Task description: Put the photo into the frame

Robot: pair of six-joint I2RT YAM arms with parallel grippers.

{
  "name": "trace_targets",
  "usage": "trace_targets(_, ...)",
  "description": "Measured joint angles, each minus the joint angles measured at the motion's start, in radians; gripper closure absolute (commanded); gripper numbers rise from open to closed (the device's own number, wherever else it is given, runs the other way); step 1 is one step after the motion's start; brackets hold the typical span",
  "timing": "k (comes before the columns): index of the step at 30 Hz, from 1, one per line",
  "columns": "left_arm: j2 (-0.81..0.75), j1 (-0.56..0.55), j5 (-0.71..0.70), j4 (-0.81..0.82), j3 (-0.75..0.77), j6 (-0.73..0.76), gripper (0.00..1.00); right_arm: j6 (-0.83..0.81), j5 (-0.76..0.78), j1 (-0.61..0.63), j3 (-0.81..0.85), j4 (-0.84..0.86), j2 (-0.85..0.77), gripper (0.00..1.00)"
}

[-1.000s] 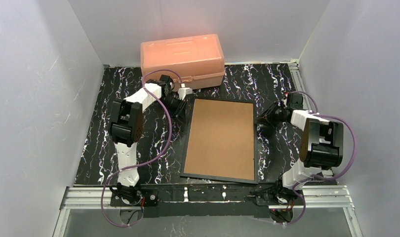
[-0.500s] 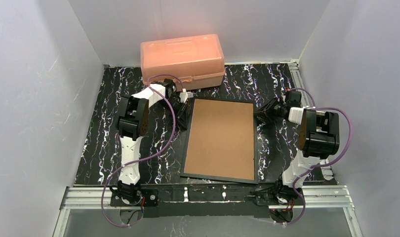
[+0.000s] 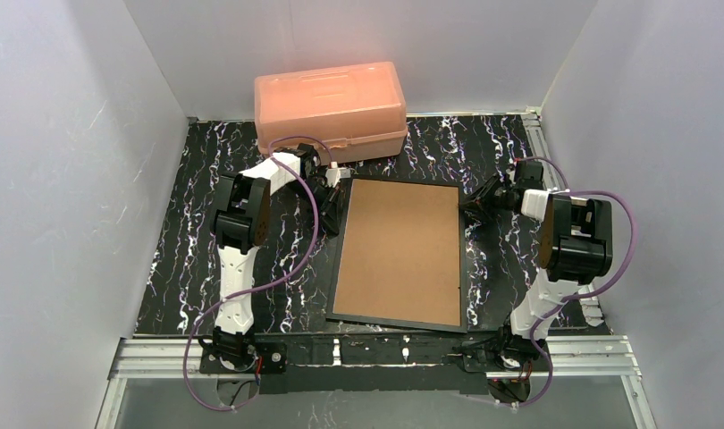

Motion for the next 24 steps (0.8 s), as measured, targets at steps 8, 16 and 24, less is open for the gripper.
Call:
trace_targets(8,0.0,-0.002,-0.001,0.003,0.0,0.0,0.97,-0.016,-0.003,0.025,0.011,-0.037,0.0,0.73)
trace_targets(16,0.0,-0.005,-0.001,0.003,0.0,0.001,0.98,-0.032,0.002,0.055,0.034,-0.099,0.013,0.74)
trace_targets(24,0.0,-0.005,-0.001,0.003,0.0,0.0,0.99,-0.026,-0.005,0.057,0.035,-0.102,0.013,0.74)
